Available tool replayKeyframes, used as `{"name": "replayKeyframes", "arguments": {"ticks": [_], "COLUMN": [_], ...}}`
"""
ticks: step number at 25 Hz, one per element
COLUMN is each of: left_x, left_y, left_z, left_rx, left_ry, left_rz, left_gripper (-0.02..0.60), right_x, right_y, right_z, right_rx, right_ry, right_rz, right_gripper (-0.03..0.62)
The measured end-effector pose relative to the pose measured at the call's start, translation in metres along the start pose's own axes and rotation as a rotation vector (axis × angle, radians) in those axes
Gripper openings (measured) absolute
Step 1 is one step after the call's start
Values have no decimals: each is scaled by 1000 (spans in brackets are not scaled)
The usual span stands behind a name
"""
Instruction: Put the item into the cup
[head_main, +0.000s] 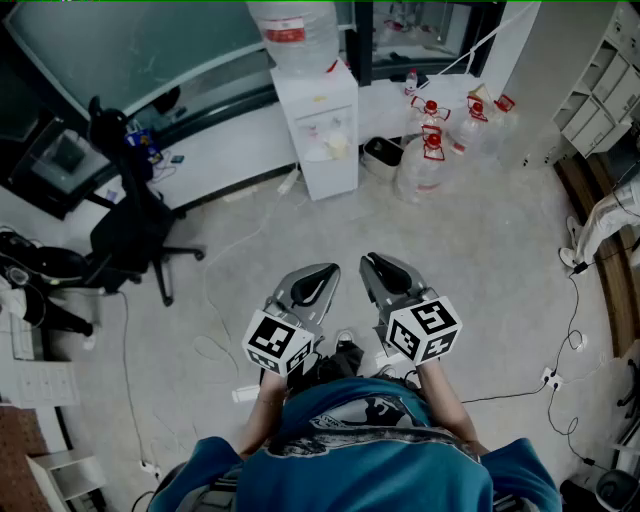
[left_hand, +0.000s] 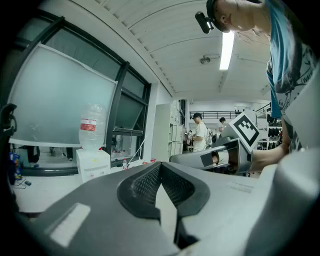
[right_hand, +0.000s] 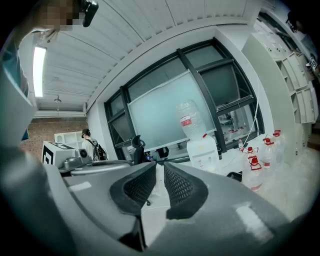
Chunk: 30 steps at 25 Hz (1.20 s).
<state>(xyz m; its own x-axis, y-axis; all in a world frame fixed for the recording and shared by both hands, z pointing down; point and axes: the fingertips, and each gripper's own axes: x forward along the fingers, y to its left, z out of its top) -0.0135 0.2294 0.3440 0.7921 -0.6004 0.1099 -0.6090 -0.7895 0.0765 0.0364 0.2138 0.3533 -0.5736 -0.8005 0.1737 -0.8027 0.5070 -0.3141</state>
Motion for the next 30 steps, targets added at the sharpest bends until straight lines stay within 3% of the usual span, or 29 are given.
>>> {"name": "replayKeyframes", "arguments": {"ticks": [18,30], "left_x": [8,-10], "left_y": [21,61], "left_z": [13,-3], "left_rx": [9,21], "left_ry": [-31,26], "left_rz": [13,26], "left_gripper": [5,5], "right_x": [19,45], "right_y": [-8,-2], "right_z": [20,7], "right_rx": [-8,35], "right_ry": [-52,-34], "right_rz": [26,-7], "right_gripper": [49,49]}}
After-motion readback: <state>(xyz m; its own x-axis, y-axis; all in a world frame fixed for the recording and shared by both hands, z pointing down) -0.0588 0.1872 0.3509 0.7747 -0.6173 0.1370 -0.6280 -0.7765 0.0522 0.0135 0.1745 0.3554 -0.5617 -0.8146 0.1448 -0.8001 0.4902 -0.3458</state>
